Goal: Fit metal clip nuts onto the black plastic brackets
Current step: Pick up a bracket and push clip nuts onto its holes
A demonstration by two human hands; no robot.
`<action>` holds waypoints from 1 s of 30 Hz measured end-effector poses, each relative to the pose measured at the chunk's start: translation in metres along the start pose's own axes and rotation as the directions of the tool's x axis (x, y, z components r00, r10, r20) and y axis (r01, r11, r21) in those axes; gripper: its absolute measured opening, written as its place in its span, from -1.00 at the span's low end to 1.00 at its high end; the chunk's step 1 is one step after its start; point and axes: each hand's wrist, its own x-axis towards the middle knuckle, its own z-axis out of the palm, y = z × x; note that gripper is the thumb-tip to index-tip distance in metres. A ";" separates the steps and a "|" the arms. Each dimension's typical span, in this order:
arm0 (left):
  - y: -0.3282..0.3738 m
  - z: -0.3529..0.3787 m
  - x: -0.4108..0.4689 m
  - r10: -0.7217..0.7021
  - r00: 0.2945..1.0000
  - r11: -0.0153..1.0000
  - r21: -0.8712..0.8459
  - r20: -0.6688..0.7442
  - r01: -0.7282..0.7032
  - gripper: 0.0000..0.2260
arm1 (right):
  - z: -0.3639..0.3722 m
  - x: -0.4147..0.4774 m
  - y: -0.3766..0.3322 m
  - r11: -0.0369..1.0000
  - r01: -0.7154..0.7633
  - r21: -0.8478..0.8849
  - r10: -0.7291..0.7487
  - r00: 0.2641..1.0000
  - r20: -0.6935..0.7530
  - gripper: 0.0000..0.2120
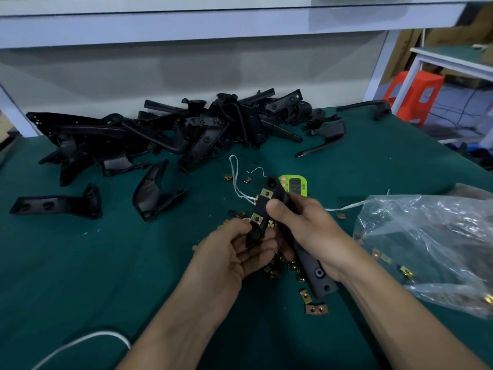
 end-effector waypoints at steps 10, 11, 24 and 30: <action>0.001 -0.005 -0.003 0.105 0.994 0.978 0.179 0.018 -0.106 -0.76 | 0.001 0.000 0.003 1.000 0.022 -0.013 -0.021 0.999 0.024 -0.47; 0.002 -0.006 -0.003 0.089 0.996 0.979 0.184 0.020 -0.092 -0.76 | 0.001 0.000 0.003 0.999 0.025 -0.042 -0.024 0.999 0.022 -0.46; 0.014 -0.020 -0.003 -0.046 0.994 0.917 0.399 0.100 0.002 -0.84 | 0.000 -0.006 -0.002 0.959 0.070 -0.276 -0.053 0.996 0.068 -0.67; 0.001 -0.013 -0.003 0.113 0.994 0.895 0.433 0.006 -0.105 -0.80 | -0.003 -0.004 -0.001 0.963 0.056 -0.263 -0.047 0.998 0.039 -0.58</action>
